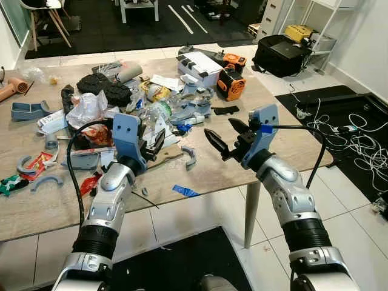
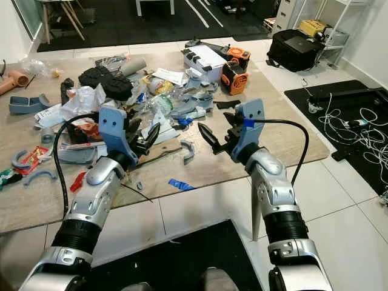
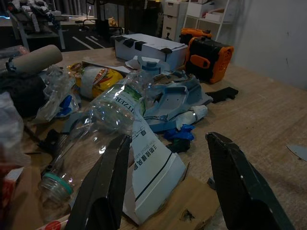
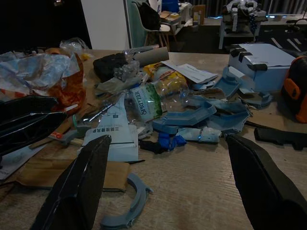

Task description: Picking trash to rubbish bin

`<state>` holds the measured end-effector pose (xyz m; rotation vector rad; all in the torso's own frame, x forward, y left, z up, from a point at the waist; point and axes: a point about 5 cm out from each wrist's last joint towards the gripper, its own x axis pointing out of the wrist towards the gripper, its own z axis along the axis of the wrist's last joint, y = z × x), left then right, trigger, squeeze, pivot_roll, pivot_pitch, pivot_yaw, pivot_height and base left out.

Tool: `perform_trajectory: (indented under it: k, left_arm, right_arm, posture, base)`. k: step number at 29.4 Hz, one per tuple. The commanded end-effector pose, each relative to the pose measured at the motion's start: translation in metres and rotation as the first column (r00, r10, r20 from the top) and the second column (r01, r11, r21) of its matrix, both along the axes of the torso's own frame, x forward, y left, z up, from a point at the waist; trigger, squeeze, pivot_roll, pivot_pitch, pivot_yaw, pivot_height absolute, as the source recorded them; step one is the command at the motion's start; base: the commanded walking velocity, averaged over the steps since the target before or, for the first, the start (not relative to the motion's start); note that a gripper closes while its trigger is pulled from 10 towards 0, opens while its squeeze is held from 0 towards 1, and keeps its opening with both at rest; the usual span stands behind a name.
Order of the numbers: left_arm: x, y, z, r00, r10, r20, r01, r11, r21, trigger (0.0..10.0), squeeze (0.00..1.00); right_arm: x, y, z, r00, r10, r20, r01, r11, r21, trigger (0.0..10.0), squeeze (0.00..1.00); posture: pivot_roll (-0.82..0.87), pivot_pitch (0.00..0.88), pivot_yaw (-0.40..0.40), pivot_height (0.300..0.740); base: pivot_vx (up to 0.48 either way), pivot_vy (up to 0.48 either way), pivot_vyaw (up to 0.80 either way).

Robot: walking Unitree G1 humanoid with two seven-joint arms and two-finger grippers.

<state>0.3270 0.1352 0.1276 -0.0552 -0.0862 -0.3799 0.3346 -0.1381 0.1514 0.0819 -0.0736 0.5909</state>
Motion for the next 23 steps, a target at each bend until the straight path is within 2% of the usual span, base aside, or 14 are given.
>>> perform_trajectory:
  k: [1,23]
  left_arm:
    - [-0.0005,0.0014,0.0019,1.000,-0.004,0.004,0.004,1.000,0.009,10.0,0.00]
    - [-0.0001,0.0010,0.0018,1.000,-0.005,0.003,0.005,1.000,0.009,10.0,0.00]
  right_arm:
    - [-0.0008,-0.0044,0.0023,1.000,-0.014,0.004,0.014,1.000,0.012,10.0,0.00]
    - [-0.0001,-0.0048,0.0017,1.000,-0.014,0.000,0.014,1.000,0.012,10.0,0.00]
  posture:
    - [-0.06,0.000,-0.043,0.740]
    - [-0.06,0.000,-0.046,0.740]
  base:
    - [0.000,0.000,0.00]
    - [0.000,0.000,0.00]
